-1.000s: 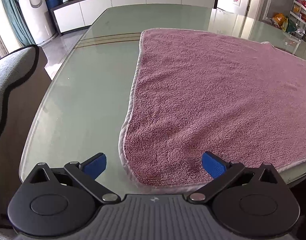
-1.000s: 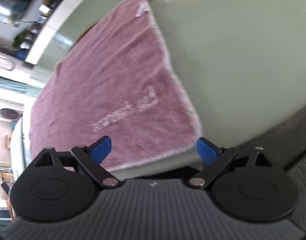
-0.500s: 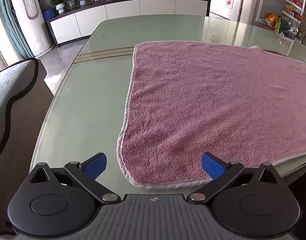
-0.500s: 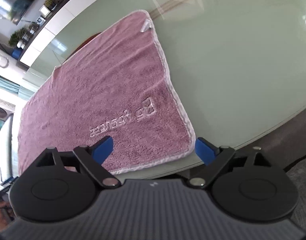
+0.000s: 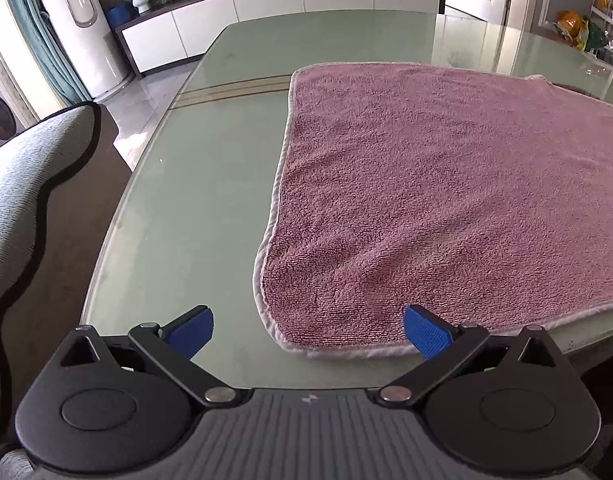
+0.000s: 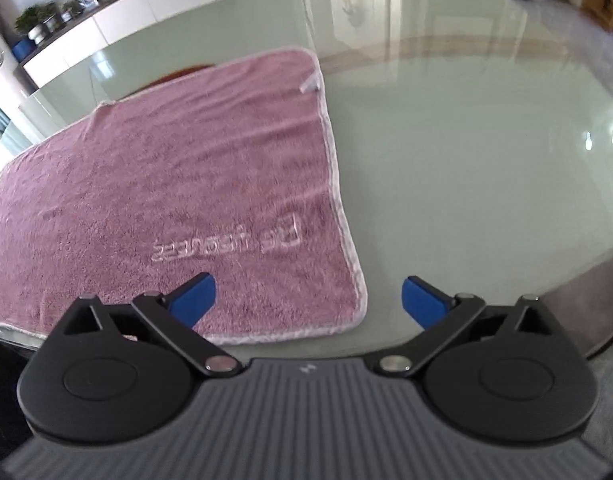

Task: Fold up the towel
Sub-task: 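Lower both tools to the towel's corner hem and partly close them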

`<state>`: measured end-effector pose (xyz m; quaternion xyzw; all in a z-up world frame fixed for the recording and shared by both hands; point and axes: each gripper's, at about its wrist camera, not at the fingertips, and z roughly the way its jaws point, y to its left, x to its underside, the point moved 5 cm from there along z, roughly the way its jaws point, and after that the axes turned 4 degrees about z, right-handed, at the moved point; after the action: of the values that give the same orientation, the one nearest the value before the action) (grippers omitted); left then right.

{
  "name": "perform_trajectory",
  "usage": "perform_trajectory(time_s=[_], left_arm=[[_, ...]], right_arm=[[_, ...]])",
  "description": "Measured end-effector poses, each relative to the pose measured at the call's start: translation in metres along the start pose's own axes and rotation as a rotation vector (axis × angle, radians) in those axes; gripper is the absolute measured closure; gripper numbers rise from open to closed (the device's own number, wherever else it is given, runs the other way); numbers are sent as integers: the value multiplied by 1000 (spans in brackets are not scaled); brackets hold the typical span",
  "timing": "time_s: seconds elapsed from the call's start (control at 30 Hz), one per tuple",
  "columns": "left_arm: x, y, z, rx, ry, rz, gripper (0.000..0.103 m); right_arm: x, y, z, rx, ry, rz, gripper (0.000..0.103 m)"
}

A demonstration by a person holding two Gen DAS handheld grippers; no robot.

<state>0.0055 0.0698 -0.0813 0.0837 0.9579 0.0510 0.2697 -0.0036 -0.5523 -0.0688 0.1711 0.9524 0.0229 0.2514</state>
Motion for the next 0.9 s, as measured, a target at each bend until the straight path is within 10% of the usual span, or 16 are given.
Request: perform_trajectory(time_s=[0.27, 0.53, 0.9], left_arm=[[-2, 10, -3, 52, -10, -26, 5], [-1, 26, 1, 75, 23, -73, 49], [-1, 34, 17, 58, 88, -125, 44]], right_arm=[[-2, -12, 14, 83, 79, 7, 24], [3, -20, 16, 84, 92, -14, 40], [2, -22, 17, 36, 146, -5, 49]])
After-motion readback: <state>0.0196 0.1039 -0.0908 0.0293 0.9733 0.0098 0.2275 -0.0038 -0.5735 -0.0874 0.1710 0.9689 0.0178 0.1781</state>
